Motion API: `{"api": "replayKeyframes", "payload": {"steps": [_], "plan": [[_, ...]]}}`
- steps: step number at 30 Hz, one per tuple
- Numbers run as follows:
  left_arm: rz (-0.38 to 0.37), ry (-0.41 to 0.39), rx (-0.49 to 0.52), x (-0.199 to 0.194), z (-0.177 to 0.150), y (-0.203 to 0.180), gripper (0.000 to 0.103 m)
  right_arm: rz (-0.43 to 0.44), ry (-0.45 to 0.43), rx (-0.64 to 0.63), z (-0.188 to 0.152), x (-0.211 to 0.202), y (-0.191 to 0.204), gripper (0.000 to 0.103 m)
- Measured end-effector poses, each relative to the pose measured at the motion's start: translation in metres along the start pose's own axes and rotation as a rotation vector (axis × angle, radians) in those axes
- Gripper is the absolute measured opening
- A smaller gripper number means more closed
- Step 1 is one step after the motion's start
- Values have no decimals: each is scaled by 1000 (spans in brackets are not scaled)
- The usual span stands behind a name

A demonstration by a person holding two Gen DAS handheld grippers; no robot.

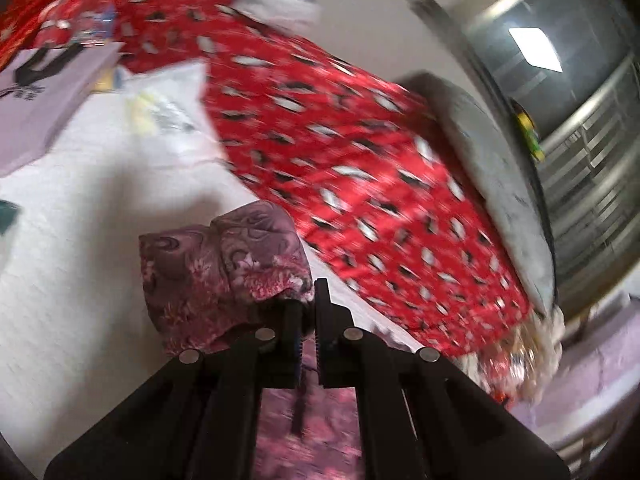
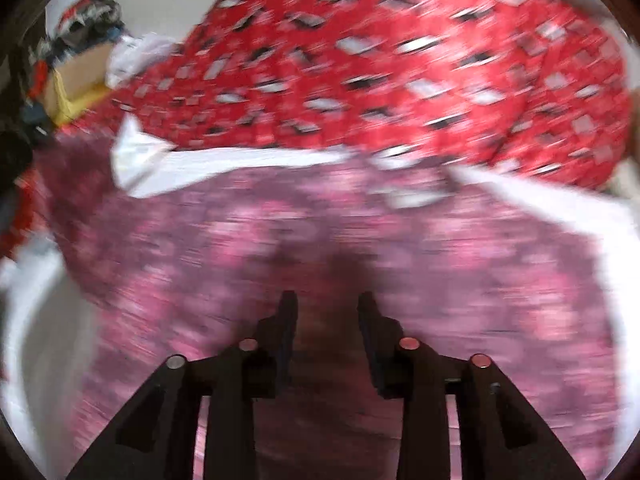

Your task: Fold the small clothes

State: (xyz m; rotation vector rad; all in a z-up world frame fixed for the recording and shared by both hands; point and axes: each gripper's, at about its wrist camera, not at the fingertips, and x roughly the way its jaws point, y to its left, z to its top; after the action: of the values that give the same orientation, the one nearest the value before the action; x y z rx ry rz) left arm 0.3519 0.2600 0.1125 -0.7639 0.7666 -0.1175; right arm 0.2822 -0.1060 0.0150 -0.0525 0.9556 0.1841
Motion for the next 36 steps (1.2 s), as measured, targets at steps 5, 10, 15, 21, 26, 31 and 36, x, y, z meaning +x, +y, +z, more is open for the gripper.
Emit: {"api": "replayKeyframes", "payload": {"steps": [5,10,15,21,26,31,36], "plan": [[-43,64,67,15,-35,-57,3,-235,11,-1,-33,-16,-72,51],[-78,167,99,51,-81,-110,3,-130,20,160,-54,-14,-121,77],[-61,283,158,100,-139,-150,3,-121,19,124,-55,-10,-115,86],[80,456,121,165,-203,-131,7,-114,11,127,-53,-9,-115,86],[-8,494,11,147,-199,-105,10,-114,9,127,-55,-9,-115,87],[-76,320,-38,67,-169,-78,43,-136,33,108,-50,-14,-111,84],[-12,184,-184,45,-143,-18,54,-39,-57,7,-30,-38,-70,84]]}}
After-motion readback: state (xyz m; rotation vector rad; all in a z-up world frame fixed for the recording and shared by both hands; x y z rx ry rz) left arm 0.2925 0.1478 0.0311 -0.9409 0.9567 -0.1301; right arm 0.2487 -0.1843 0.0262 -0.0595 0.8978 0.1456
